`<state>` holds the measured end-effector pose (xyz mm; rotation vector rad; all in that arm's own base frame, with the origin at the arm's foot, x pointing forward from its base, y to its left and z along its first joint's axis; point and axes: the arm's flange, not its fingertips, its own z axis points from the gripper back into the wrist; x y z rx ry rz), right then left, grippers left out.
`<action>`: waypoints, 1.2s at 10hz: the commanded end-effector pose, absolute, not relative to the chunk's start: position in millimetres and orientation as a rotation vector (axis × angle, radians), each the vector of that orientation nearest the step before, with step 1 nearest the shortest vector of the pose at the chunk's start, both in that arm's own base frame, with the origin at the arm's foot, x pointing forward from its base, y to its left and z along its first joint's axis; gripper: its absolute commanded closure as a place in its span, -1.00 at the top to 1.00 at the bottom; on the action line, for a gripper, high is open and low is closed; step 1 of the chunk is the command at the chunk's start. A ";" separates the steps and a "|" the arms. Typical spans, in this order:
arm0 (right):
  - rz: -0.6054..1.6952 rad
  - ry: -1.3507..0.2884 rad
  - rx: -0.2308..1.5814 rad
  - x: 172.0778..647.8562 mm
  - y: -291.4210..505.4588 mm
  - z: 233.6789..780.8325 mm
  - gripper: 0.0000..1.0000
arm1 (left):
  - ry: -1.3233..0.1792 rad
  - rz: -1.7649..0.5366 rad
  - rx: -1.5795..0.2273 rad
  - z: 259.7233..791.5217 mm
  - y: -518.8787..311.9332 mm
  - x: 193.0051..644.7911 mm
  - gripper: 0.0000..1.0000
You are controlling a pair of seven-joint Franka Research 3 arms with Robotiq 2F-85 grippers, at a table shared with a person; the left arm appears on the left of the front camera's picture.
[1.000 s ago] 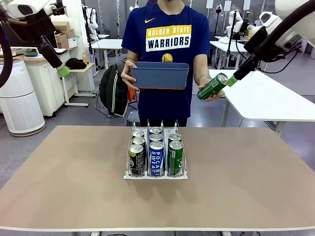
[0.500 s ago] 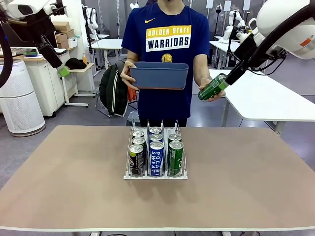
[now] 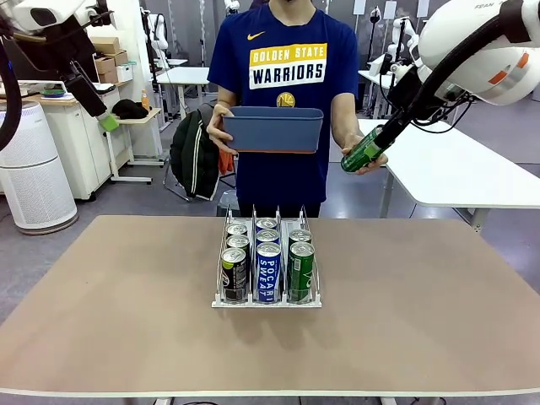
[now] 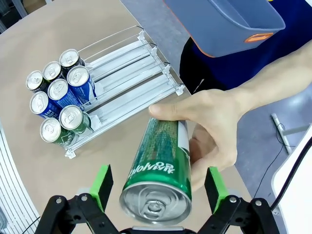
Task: Fill the beverage cans into the dispenser.
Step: Pick up the Sprite handed by the human.
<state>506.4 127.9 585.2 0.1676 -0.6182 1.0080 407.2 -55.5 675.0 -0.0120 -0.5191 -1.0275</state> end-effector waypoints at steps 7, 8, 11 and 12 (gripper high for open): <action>0.989 -0.608 0.188 509.7 128.7 587.1 0.21 | -0.509 -1.033 -0.012 674.8 -52.9 406.1 1.00; 0.987 -0.607 0.188 509.4 128.8 587.9 0.51 | -0.509 -1.033 -0.012 674.8 -52.9 406.1 1.00; 0.971 -0.631 0.197 508.0 126.0 589.6 -0.59 | -0.509 -1.033 -0.012 674.8 -52.9 406.1 1.00; 0.972 -0.640 0.205 507.2 125.0 590.8 -0.29 | -0.509 -1.033 -0.012 674.8 -52.9 406.1 1.00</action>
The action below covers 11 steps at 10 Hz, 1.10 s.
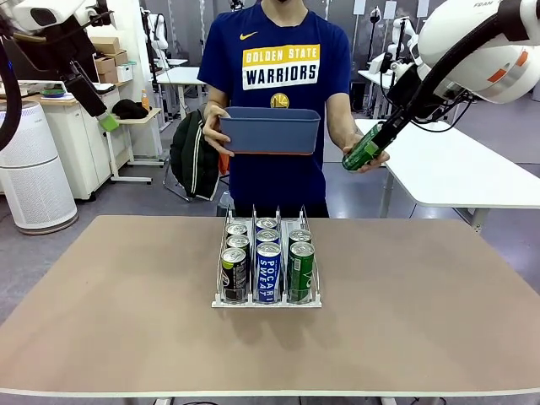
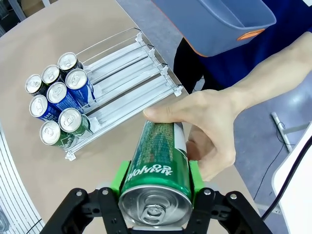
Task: Fill the beverage cans into the dispenser.
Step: Pick up the Sprite handed by the human.
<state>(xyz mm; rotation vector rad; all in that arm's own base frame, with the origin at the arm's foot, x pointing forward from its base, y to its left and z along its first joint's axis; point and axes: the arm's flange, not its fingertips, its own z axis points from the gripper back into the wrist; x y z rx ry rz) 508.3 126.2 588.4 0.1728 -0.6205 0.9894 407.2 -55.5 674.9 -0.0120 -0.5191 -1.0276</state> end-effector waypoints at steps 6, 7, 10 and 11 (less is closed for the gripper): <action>0.991 -0.642 0.192 502.5 122.5 594.4 -0.23 | -0.509 -1.033 -0.012 674.8 -52.9 406.1 1.00; 0.991 -0.643 0.194 501.5 121.5 595.3 -0.23 | -0.509 -1.033 -0.012 674.8 -52.9 406.1 1.00; 1.009 -0.627 0.205 499.6 119.9 596.7 -1.00 | -0.509 -1.033 -0.012 674.8 -52.9 406.1 1.00; 0.996 -0.627 0.212 499.8 120.2 597.9 -0.63 | -0.509 -1.033 -0.012 674.8 -52.9 406.1 1.00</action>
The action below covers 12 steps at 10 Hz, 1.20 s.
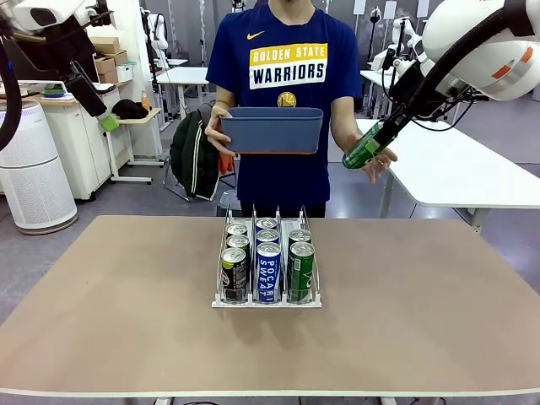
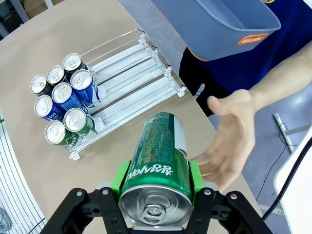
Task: Fill the beverage cans into the dispenser.
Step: Pick up the Sprite handed by the human, then place the picked Sprite in the line of the Automatic Can Dispenser with the same cans.
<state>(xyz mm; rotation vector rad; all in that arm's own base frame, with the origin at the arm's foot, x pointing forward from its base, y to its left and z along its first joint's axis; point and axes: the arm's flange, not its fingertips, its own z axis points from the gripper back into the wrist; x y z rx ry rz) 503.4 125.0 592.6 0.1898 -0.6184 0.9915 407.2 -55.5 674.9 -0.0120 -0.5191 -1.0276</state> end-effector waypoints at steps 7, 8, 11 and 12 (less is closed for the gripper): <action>0.989 -0.623 0.187 504.2 125.0 592.6 -0.63 | -0.509 -1.033 -0.012 674.8 -52.9 406.1 1.00; 0.989 -0.623 0.187 504.2 125.0 592.6 -0.63 | -0.509 -1.033 -0.012 674.8 -52.9 406.1 1.00; 0.989 -0.623 0.187 504.2 125.0 592.6 -0.63 | -0.509 -1.033 -0.012 674.8 -52.9 406.1 1.00; 0.989 -0.623 0.187 504.2 125.0 592.6 -0.63 | -0.509 -1.033 -0.012 674.8 -52.9 406.1 1.00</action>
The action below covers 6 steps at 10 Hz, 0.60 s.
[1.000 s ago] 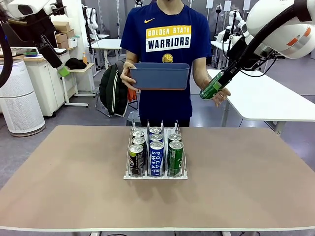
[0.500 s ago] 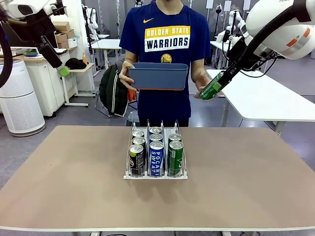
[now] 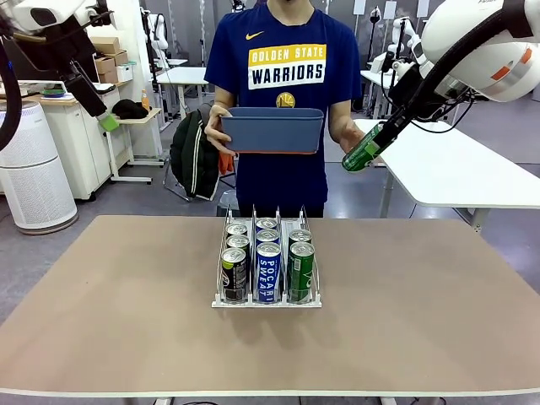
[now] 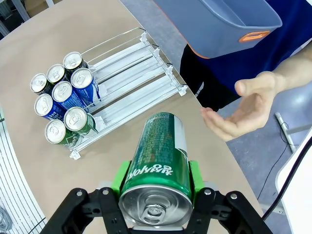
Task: Fill the beverage cans into the dispenser.
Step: Place the picked Sprite in the line of the Automatic Can Dispenser with the same cans.
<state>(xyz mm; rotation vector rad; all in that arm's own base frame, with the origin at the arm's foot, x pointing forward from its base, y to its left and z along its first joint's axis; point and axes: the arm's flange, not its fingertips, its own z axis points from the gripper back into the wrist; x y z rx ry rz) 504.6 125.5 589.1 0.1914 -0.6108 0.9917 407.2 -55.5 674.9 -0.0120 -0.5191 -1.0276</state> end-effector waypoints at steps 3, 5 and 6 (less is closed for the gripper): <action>0.931 -0.574 0.127 464.2 119.3 617.2 0.16 | -0.509 -1.033 -0.012 674.8 -52.9 406.1 1.00; 0.958 -0.418 0.091 421.4 120.0 632.2 0.16 | -0.509 -1.033 -0.012 674.8 -52.9 406.1 1.00; 0.983 -0.338 0.047 402.9 121.5 630.1 0.16 | -0.509 -1.033 -0.012 674.8 -52.9 406.1 1.00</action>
